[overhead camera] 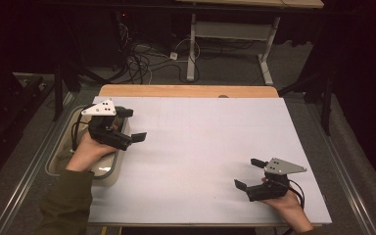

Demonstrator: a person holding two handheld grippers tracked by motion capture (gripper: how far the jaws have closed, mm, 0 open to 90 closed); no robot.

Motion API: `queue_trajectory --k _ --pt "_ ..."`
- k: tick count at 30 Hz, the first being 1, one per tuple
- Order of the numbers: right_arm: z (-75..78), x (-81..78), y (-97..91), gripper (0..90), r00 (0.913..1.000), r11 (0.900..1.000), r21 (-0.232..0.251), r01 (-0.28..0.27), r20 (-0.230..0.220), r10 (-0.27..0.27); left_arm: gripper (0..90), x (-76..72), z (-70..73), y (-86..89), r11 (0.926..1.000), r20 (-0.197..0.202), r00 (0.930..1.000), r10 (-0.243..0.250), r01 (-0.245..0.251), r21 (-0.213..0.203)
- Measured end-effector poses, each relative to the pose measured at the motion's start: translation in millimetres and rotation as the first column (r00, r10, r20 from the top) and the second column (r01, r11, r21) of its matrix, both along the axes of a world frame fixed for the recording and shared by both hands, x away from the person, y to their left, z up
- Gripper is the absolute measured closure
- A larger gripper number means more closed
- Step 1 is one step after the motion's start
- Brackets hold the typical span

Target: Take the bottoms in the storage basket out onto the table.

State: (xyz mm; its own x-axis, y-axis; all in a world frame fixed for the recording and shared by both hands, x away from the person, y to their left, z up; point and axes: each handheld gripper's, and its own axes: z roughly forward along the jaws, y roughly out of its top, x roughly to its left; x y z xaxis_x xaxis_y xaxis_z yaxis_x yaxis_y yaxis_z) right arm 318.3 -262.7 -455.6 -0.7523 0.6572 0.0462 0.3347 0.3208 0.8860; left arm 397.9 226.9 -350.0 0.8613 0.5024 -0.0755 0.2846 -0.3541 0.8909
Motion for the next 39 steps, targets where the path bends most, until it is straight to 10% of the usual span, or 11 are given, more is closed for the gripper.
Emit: queue_trajectory --k 19,39 --pt "-3.3 0.3 -1.0 2.7 0.9999 0.9999 -0.002 0.015 -0.005 -0.015 0.0 -4.4 -5.3 37.5 0.993 0.009 0.9933 0.116 -0.116 0.025" --pt "-0.7 -0.3 -0.7 2.8 0.9997 0.9994 0.025 0.022 -0.004 -0.022 0.0 -2.0 -11.0 81.9 0.966 0.006 0.9671 0.254 -0.254 0.047"
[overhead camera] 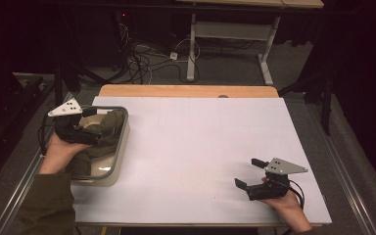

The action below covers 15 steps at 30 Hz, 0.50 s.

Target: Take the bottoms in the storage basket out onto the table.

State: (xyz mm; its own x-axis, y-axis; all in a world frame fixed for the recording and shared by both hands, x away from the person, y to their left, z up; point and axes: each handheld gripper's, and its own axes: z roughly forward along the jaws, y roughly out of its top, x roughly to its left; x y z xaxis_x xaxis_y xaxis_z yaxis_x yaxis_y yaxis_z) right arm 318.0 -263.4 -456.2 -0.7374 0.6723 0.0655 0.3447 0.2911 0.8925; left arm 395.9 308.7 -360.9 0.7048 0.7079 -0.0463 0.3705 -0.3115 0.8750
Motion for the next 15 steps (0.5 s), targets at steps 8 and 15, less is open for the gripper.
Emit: queue_trajectory --k 8,15 --pt "0.1 0.2 -0.5 2.9 1.0 0.9999 0.004 0.009 0.001 -0.009 0.0 11.1 -2.6 13.1 0.9993 -0.01 0.9993 0.036 -0.036 -0.002" --pt "0.3 1.5 -1.2 2.9 0.9997 0.9996 0.007 0.026 0.002 -0.026 0.0 24.8 -7.2 24.9 0.9982 -0.022 0.998 0.059 -0.059 -0.011"
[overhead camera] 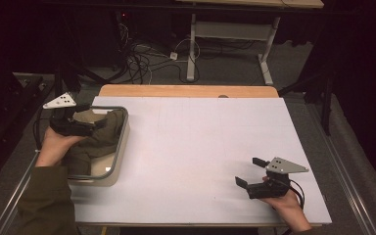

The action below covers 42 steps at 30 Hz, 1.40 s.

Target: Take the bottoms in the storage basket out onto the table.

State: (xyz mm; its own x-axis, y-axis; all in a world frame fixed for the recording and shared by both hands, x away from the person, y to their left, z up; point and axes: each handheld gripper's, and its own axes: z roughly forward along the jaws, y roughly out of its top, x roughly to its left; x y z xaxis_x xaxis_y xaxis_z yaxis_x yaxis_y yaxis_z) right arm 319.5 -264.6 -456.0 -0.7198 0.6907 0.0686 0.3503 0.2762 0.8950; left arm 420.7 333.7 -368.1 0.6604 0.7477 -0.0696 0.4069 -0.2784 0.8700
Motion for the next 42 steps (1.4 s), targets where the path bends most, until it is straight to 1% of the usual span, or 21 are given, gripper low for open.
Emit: queue_trajectory --k 2,4,6,9,10,11,12,17,18,21,24,25,27,28,31,32,34,36,38,41,42 --pt "-0.2 -0.3 0.8 3.0 1.0 1.0 -0.001 -0.003 -0.004 0.003 0.0 1.6 -1.4 0.9 1.0 -0.005 1.0 0.002 -0.002 -0.001" --pt "-0.2 -0.4 1.4 3.0 1.0 1.0 -0.001 -0.004 -0.003 0.004 0.0 4.3 -4.7 1.9 0.9999 -0.016 0.9998 0.01 -0.01 0.009" --pt "0.0 -0.6 1.6 3.0 1.0 1.0 -0.003 -0.008 0.0 0.008 0.0 4.7 -5.5 1.7 0.9998 -0.016 0.9998 0.013 -0.012 0.015" --pt "0.1 -0.9 1.3 3.0 1.0 0.9999 -0.006 -0.01 0.0 0.01 0.0 7.2 -10.5 3.1 0.9983 -0.036 0.9988 0.033 -0.031 0.05" --pt "0.3 -1.1 1.1 3.0 1.0 1.0 -0.004 -0.008 0.001 0.008 0.0 7.9 -12.2 3.8 0.9977 -0.046 0.9982 0.039 -0.036 0.057" --pt "0.5 -1.3 0.8 3.0 1.0 1.0 -0.003 -0.009 0.001 0.009 0.0 7.9 -12.2 3.8 0.9977 -0.046 0.9982 0.039 -0.036 0.057" --pt "0.8 -1.5 0.7 3.0 1.0 1.0 0.001 -0.007 -0.001 0.007 0.0 8.5 -15.1 5.5 0.9964 -0.06 0.9969 0.052 -0.048 0.07" --pt "0.9 -1.1 0.0 3.0 1.0 1.0 0.001 -0.006 0.001 0.006 0.0 10.3 -21.4 9.3 0.9924 -0.097 0.9919 0.082 -0.072 0.1" --pt "0.9 -1.1 0.1 3.0 1.0 1.0 0.001 -0.007 0.001 0.007 0.0 10.8 -22.7 9.3 0.9907 -0.11 0.9895 0.093 -0.081 0.11" --pt "1.1 -1.5 0.4 3.0 0.9999 1.0 -0.001 -0.01 0.002 0.01 0.0 12.3 -26.9 8.1 0.9847 -0.129 0.9853 0.112 -0.093 0.147" --pt "1.4 -1.4 0.0 3.0 1.0 1.0 0.002 -0.009 0.003 0.009 0.0 14.1 -30.4 7.0 0.9797 -0.148 0.9814 0.123 -0.096 0.176" --pt "1.4 -1.4 -0.2 3.0 1.0 1.0 0.002 -0.009 0.003 0.009 0.0 14.1 -30.4 7.0 0.9797 -0.148 0.9814 0.123 -0.096 0.176" --pt "1.2 -1.3 -0.5 3.0 1.0 1.0 0.001 -0.009 0.002 0.009 0.0 16.0 -33.1 6.5 0.9751 -0.165 0.9766 0.138 -0.105 0.195" --pt "1.2 -1.3 -0.5 3.0 1.0 1.0 0.001 -0.009 0.002 0.009 0.0 16.0 -33.1 6.5 0.9751 -0.165 0.9766 0.138 -0.105 0.195" --pt "1.2 -1.2 -1.1 3.0 1.0 1.0 0.002 -0.008 0.001 0.008 0.0 17.7 -36.7 5.3 0.9684 -0.186 0.9715 0.147 -0.103 0.227" --pt "1.2 -1.2 -1.1 3.0 1.0 1.0 0.002 -0.008 0.001 0.008 0.0 17.7 -36.7 5.3 0.9684 -0.186 0.9715 0.147 -0.103 0.227" --pt "1.1 -1.1 -1.3 3.0 1.0 1.0 0.003 -0.008 0.0 0.008 0.0 18.8 -39.3 4.0 0.9613 -0.197 0.9669 0.162 -0.109 0.253" --pt "1.2 -1.1 -1.3 3.0 1.0 1.0 0.005 -0.008 -0.001 0.008 0.0 21.0 -41.3 3.5 0.96 -0.221 0.9607 0.168 -0.109 0.258" --pt "1.2 -1.1 -1.3 3.0 1.0 0.9999 0.005 -0.009 -0.001 0.009 0.0 22.0 -42.7 2.9 0.9588 -0.23 0.9586 0.169 -0.106 0.264" --pt "1.1 -1.0 -1.4 3.0 1.0 0.9999 0.006 -0.01 -0.002 0.01 0.0 22.9 -44.5 1.8 0.9539 -0.239 0.9559 0.172 -0.101 0.283" --pt "0.9 -0.6 -1.8 3.0 0.9999 1.0 0.004 -0.009 -0.004 0.009 0.0 23.9 -46.1 0.8 0.9502 -0.246 0.9531 0.176 -0.1 0.295"
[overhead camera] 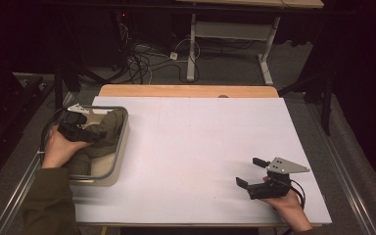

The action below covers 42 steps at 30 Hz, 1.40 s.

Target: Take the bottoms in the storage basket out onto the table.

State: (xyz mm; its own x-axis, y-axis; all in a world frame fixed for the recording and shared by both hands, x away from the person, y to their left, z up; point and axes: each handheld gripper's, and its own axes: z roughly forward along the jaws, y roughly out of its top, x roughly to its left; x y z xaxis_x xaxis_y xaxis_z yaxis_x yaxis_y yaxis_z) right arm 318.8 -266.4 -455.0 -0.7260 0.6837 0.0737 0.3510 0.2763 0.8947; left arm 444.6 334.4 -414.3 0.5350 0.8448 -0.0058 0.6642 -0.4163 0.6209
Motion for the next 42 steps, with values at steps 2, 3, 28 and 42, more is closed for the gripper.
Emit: queue_trajectory --k 2,3,28,42 --pt "-0.2 0.2 -0.2 3.0 1.0 1.0 -0.001 -0.001 -0.001 0.001 0.0 0.5 -0.6 -0.4 1.0 -0.007 1.0 0.0 0.0 0.007" --pt "-0.3 0.3 -0.2 3.0 1.0 1.0 0.0 0.0 -0.002 0.0 0.0 1.2 -1.5 -0.8 1.0 -0.011 0.9999 0.001 -0.001 0.01" --pt "-2.0 0.4 -1.1 3.0 0.9999 1.0 -0.001 -0.006 -0.015 0.006 0.0 16.7 -29.0 -14.8 0.9835 -0.197 0.9792 0.05 -0.014 0.18" --pt "-3.2 0.4 -0.2 3.1 0.9997 0.9999 -0.011 -0.014 -0.023 0.013 28.6 18.4 -33.2 -14.6 0.9885 -0.256 0.9666 0.019 0.02 0.15"
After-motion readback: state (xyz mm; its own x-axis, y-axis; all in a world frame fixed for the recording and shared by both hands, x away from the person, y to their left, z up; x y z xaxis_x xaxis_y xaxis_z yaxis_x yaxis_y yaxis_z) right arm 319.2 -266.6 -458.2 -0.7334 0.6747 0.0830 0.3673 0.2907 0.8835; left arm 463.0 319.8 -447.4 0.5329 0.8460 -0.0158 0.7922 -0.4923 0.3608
